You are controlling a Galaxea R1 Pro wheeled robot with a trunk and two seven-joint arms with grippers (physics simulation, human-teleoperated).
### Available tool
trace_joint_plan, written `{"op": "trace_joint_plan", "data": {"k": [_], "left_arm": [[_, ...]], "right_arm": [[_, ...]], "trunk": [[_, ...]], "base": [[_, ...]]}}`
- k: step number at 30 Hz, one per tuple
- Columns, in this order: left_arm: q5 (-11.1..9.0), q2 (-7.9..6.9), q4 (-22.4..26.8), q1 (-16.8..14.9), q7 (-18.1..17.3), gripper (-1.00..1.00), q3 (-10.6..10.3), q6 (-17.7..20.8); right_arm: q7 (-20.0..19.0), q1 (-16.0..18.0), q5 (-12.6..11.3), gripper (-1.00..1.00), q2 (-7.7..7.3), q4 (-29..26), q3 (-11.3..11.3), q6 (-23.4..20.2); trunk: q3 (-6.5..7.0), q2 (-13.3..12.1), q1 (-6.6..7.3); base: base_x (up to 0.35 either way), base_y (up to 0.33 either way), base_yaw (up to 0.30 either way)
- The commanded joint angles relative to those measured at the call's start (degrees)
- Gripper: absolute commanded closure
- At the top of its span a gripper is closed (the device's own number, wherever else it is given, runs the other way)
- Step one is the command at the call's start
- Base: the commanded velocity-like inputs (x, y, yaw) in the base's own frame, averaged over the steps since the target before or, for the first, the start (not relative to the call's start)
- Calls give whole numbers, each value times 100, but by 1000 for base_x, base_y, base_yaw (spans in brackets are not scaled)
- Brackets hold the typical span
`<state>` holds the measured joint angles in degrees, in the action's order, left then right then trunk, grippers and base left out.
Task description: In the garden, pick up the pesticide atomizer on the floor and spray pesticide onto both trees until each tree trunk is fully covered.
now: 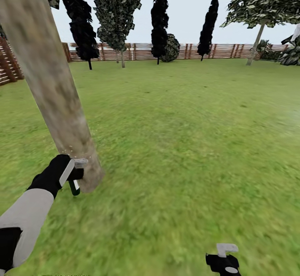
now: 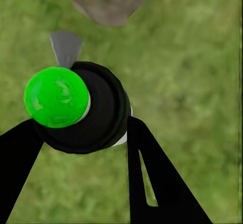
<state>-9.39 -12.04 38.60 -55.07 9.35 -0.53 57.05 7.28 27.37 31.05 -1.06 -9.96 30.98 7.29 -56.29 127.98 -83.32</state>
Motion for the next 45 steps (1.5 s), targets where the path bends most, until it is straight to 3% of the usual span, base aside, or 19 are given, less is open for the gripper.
{"op": "trace_joint_plan", "data": {"k": [1,9,19,39,45], "left_arm": [[-63,-1,6,-31,57,100,-5,38],[-63,41,7,-161,93,100,-9,60],[-60,-18,9,-170,94,100,0,51],[-54,-8,7,-164,99,100,-9,53],[-54,22,5,-148,102,100,-9,50]], "right_arm": [[11,5,51,-100,0,11,42,27],[11,5,51,-100,-17,11,47,34],[11,5,51,-100,-28,11,44,35],[11,5,51,-100,-20,11,44,33],[11,5,51,-100,-26,11,43,35]], "trunk": [[-6,2,0],[-6,2,0],[-6,2,0],[-6,2,0],[-6,2,0]], "base": [[110,-309,276],[92,-309,167],[149,-277,14],[241,-236,267],[147,-294,48]]}}
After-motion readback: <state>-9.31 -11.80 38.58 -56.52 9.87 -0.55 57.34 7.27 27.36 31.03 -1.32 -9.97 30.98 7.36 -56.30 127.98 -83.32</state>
